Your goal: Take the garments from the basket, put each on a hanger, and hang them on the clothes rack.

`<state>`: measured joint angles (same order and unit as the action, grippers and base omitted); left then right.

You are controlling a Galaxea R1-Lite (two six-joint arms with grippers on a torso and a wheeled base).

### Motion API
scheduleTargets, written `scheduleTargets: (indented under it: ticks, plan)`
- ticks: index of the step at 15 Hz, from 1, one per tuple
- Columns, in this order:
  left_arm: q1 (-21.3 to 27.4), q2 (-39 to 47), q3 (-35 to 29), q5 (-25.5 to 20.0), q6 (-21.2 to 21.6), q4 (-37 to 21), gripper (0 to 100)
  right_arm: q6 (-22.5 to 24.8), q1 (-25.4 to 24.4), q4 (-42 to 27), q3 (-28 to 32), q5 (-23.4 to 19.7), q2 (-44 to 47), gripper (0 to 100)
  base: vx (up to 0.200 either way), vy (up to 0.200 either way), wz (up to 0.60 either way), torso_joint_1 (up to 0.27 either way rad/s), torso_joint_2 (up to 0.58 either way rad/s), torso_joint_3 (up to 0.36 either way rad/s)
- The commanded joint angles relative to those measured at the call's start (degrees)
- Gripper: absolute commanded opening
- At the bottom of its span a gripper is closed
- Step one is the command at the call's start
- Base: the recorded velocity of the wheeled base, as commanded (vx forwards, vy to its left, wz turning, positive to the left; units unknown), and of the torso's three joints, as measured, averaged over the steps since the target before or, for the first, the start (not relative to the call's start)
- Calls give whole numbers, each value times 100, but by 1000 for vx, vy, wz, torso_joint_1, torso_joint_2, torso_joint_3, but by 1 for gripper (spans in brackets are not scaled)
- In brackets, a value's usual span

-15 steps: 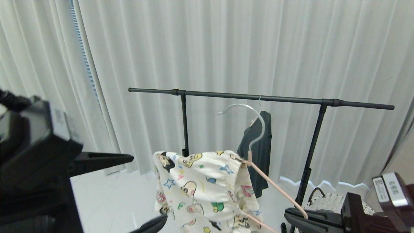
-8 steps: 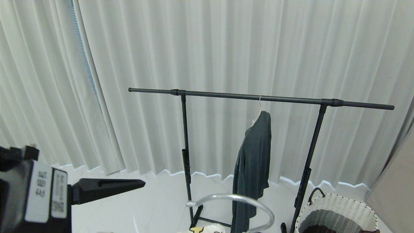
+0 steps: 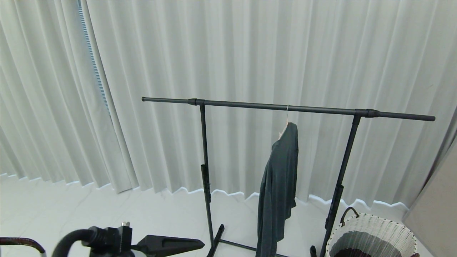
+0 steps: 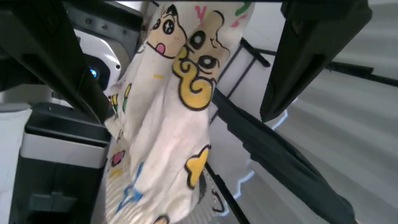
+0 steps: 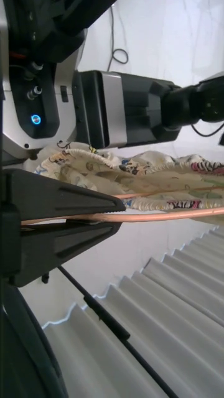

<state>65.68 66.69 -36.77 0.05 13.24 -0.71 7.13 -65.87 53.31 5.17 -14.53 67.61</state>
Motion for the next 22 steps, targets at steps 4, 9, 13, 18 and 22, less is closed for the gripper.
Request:
scheduleTargets:
  ticks: [4,9,13,18,22]
  plan:
    - [-231,309,179,-198,3,396,100,69,-5,4,2,-146,7,0,0,0,0,0,0,0]
    - [-231,300,187,-348,12,396,0,60,4,4,2,-129,-2,0,0,0,0,0,0,0]
    - [-231,309,214,-348,12,396,0,69,30,-5,-7,-103,-28,0,0,0,0,0,0,0]
    - [-240,300,293,-304,21,405,0,69,135,-5,-60,-32,-72,100,0,0,0,0,0,0]
    - [-337,300,337,197,38,405,0,183,672,-5,-86,-32,-178,100,0,0,0,0,0,0]
